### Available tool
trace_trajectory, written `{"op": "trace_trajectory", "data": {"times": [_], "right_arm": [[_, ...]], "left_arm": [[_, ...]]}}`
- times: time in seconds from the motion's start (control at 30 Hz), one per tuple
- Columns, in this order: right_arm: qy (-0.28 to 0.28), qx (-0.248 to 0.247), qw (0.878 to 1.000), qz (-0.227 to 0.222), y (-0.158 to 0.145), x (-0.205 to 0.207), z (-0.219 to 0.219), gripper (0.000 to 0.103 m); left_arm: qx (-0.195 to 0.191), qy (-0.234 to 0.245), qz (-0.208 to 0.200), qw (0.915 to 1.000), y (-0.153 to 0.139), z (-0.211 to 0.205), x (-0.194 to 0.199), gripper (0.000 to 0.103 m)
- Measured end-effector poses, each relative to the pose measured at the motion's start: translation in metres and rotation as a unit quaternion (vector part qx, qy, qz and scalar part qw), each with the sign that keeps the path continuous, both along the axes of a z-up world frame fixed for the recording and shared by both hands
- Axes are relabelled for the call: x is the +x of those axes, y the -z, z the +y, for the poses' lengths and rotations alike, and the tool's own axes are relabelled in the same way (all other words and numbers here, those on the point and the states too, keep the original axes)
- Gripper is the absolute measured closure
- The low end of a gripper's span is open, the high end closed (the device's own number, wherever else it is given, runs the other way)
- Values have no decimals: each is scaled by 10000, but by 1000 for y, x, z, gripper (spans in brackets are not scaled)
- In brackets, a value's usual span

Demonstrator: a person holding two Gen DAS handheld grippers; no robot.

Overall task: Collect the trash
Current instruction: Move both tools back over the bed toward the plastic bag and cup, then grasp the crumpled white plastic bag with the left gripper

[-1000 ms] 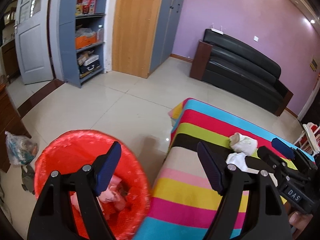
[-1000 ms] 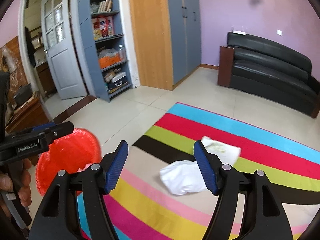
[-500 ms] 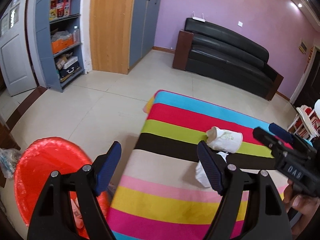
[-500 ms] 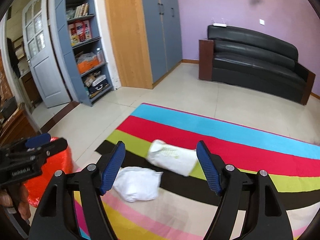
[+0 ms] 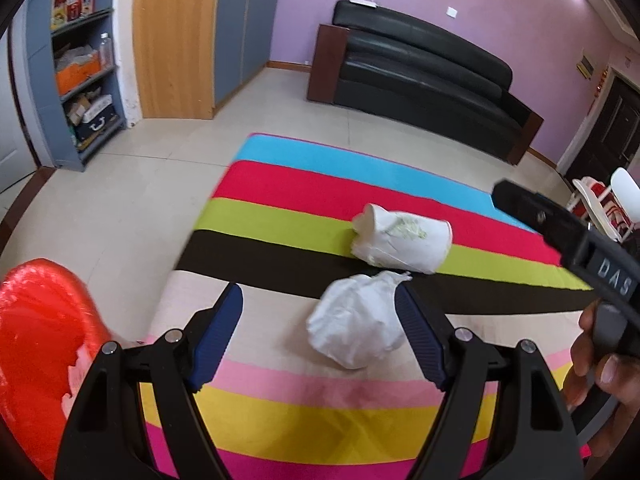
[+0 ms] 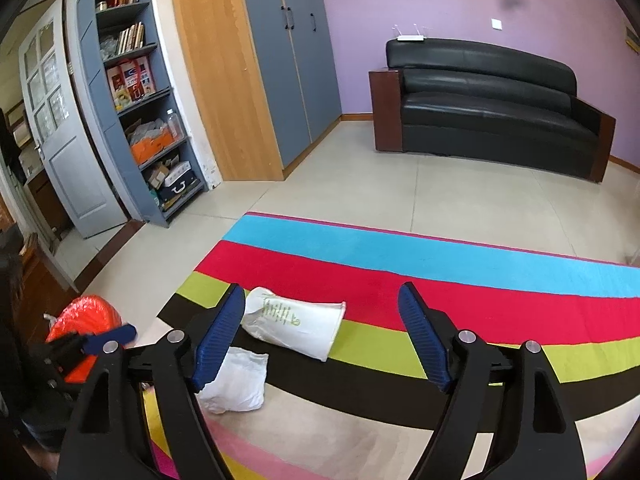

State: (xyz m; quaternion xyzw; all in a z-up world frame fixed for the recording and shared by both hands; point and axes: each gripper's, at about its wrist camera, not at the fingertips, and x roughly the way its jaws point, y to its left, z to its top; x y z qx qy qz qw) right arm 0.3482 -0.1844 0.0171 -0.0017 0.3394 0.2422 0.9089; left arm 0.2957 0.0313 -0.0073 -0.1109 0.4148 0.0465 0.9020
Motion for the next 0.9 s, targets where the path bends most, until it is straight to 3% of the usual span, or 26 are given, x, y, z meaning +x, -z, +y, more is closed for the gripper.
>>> {"op": "trace_trajectory", "data": {"times": [0.47,0.67,0.8,0.9], "right_arm": [[71,25,9999,88,5,6,0,25],[68,-13,9999,84,8,6,4,21],[74,-37,9999,102,11,8,8,19],[52,-89,9999,125,16,9,13,18]], "left_arm": [[-148,331,330,9988,36,-22,19,29],[-205,401,521,9976,50,-21,24,45],[-211,508,570,9969,53,-23,25,66],[-171,510,547,9971,52,-20,23,73]]}}
